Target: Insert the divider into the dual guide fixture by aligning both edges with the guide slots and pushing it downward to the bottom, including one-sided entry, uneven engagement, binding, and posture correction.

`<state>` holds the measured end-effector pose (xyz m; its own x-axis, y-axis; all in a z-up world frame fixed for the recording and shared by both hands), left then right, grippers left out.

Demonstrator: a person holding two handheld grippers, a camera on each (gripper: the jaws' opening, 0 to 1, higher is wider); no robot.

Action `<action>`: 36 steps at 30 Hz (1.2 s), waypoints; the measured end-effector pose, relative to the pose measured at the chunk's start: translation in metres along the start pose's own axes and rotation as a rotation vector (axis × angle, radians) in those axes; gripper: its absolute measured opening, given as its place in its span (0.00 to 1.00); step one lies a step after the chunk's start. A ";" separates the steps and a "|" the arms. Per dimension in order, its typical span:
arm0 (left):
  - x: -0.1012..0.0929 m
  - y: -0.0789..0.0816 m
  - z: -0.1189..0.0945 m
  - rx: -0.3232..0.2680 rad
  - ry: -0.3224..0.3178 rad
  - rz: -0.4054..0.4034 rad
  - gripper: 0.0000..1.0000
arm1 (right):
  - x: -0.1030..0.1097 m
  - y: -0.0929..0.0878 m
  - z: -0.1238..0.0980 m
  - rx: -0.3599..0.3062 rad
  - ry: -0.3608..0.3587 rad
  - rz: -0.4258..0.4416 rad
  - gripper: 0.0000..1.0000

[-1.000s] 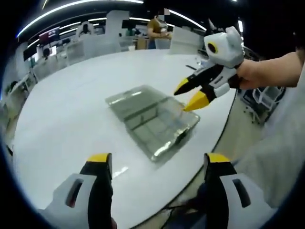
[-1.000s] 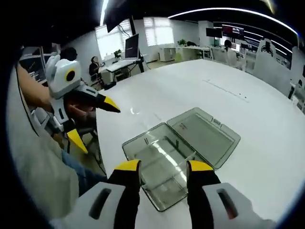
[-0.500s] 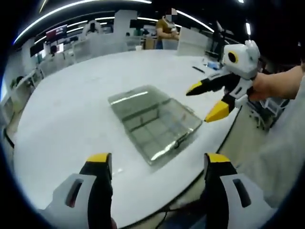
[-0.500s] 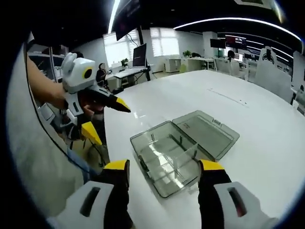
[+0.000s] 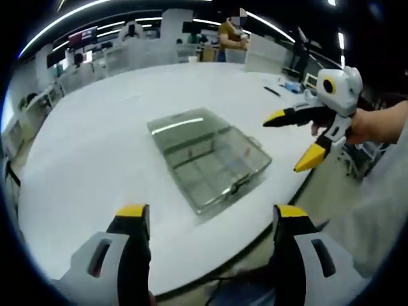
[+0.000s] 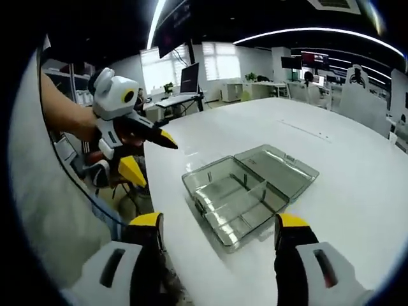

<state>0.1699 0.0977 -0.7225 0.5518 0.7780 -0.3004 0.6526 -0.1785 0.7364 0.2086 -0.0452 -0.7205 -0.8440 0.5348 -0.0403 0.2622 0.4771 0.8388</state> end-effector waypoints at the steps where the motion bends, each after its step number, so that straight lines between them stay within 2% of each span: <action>1: 0.000 -0.001 0.001 -0.001 0.001 -0.005 0.77 | -0.001 -0.001 -0.001 0.001 -0.005 -0.001 0.70; 6: -0.001 -0.002 0.001 -0.006 0.007 -0.015 0.77 | -0.005 0.001 -0.004 -0.010 -0.034 0.011 0.72; 13: 0.003 -0.002 0.000 -0.012 0.015 -0.021 0.77 | -0.001 0.000 -0.002 -0.006 -0.032 0.015 0.73; 26: 0.036 -0.007 -0.009 -0.026 0.054 -0.074 0.73 | 0.006 0.006 0.007 0.010 -0.020 0.004 0.73; 36: 0.057 -0.009 -0.005 -0.018 0.046 -0.092 0.73 | 0.005 0.014 0.015 0.027 -0.030 0.010 0.72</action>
<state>0.1924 0.1470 -0.7432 0.4650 0.8177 -0.3394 0.6900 -0.0946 0.7176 0.2149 -0.0252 -0.7176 -0.8269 0.5603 -0.0484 0.2836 0.4898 0.8244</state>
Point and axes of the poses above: the point that each gripper's makers call its tool centre point, and the gripper's own axes: z roughly forward along the fingers, x roughly to its left, y roughly out of its top, the point moved 1 cm from there along -z, roughly backward along the fingers, and after that the axes turned 15 degrees about -y, right-handed, at the moved point
